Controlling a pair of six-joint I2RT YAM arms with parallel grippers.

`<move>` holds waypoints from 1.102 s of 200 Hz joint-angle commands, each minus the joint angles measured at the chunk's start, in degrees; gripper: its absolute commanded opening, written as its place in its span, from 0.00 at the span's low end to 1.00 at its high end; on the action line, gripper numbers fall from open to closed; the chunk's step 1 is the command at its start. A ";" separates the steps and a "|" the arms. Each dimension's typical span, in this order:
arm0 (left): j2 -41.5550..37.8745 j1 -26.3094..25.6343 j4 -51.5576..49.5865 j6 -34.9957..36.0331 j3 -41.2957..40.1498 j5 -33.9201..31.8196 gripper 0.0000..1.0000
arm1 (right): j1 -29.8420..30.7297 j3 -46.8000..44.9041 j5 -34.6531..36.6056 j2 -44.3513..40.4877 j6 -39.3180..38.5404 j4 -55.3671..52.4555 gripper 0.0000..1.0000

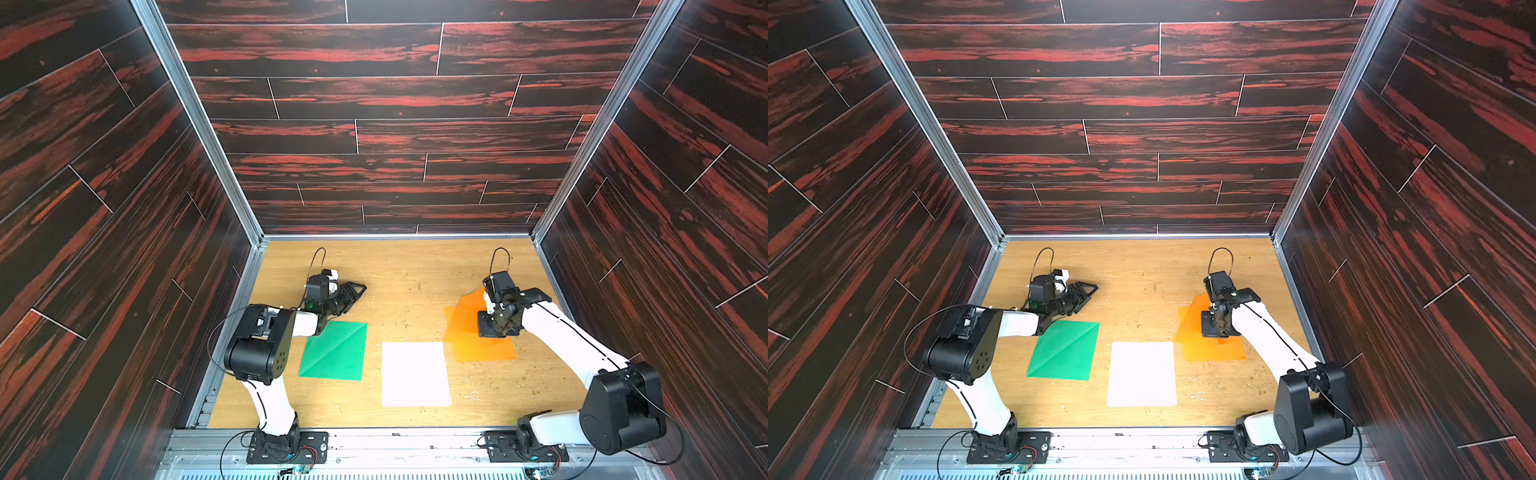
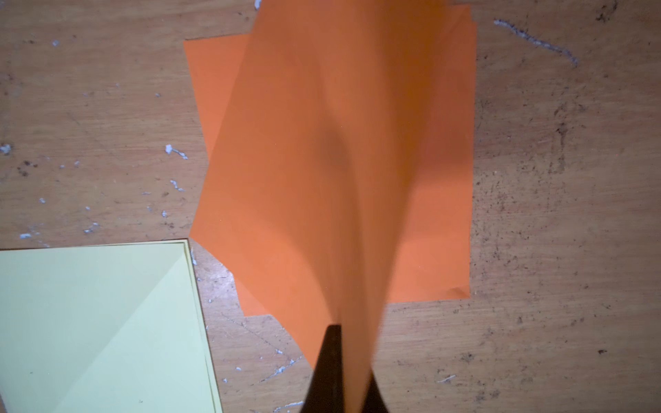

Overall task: Sort the scattered colored papers by color
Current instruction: Adjust the colored paper.

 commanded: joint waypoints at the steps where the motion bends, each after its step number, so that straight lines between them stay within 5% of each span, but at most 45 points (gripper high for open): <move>1: 0.33 0.13 2.39 -0.45 0.12 0.65 0.63 | 0.62 0.87 1.58 3.91 0.85 -1.86 0.00; 56: 1.97 -1.32 6.87 -3.67 1.05 3.89 0.62 | 5.33 6.13 3.06 6.59 1.89 0.77 0.00; 107: 11.92 -1.54 43.18 -28.87 2.12 9.66 0.59 | 8.36 14.64 -3.81 3.21 2.34 7.98 0.00; 220: 7.27 -2.83 43.19 -25.42 4.28 14.25 0.61 | 11.42 20.94 -37.42 8.22 -0.11 21.27 0.00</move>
